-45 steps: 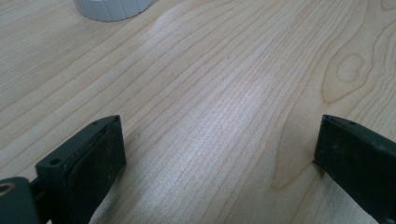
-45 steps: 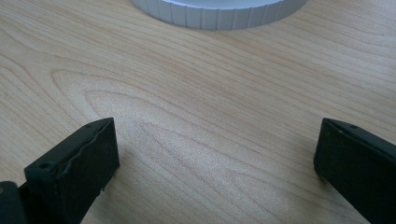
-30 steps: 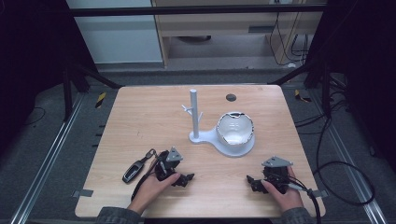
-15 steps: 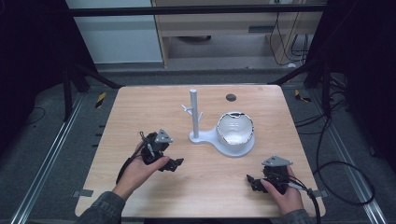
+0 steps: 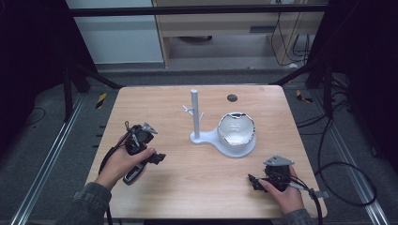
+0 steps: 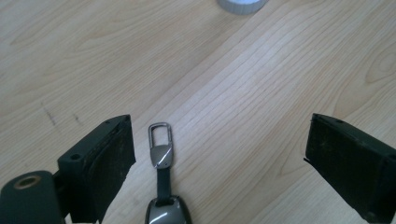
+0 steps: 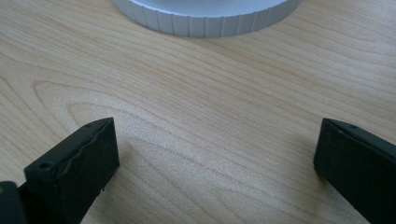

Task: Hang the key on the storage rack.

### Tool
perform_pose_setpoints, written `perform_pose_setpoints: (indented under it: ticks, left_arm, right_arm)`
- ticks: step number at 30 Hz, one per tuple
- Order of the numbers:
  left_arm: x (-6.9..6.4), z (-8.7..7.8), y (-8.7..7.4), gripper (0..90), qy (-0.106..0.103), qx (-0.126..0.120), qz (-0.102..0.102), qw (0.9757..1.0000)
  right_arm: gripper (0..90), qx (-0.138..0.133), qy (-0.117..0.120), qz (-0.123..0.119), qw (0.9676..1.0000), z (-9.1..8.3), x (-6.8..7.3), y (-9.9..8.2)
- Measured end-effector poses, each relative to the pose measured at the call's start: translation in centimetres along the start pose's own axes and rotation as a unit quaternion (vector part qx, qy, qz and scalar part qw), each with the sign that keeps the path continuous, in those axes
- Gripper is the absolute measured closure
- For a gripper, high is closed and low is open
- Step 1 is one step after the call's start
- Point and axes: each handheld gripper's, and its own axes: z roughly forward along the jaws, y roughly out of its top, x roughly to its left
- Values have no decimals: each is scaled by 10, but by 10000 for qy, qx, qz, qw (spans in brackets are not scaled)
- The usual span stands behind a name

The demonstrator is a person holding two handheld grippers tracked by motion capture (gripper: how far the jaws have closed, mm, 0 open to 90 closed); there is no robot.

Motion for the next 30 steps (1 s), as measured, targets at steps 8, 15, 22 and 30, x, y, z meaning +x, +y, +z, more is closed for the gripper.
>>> perform_pose_setpoints:
  ticks: [8,15,22,30]
  left_arm:
    - [6,12,-2,64,179,860,143,9960]
    - [16,22,-7,139,356,1386,27,9897]
    - [16,36,-6,249,246,1778,-40,9837]
    - [17,46,0,377,337,2019,29,9788]
  right_arm:
    - [4,-2,55,-50,10000,-1,-1,-1]
    - [4,-11,115,-91,9999,-2,-1,-2]
    - [5,-16,108,-112,9999,-2,-1,-2]
    - [5,-15,109,-121,9999,-2,-1,-2]
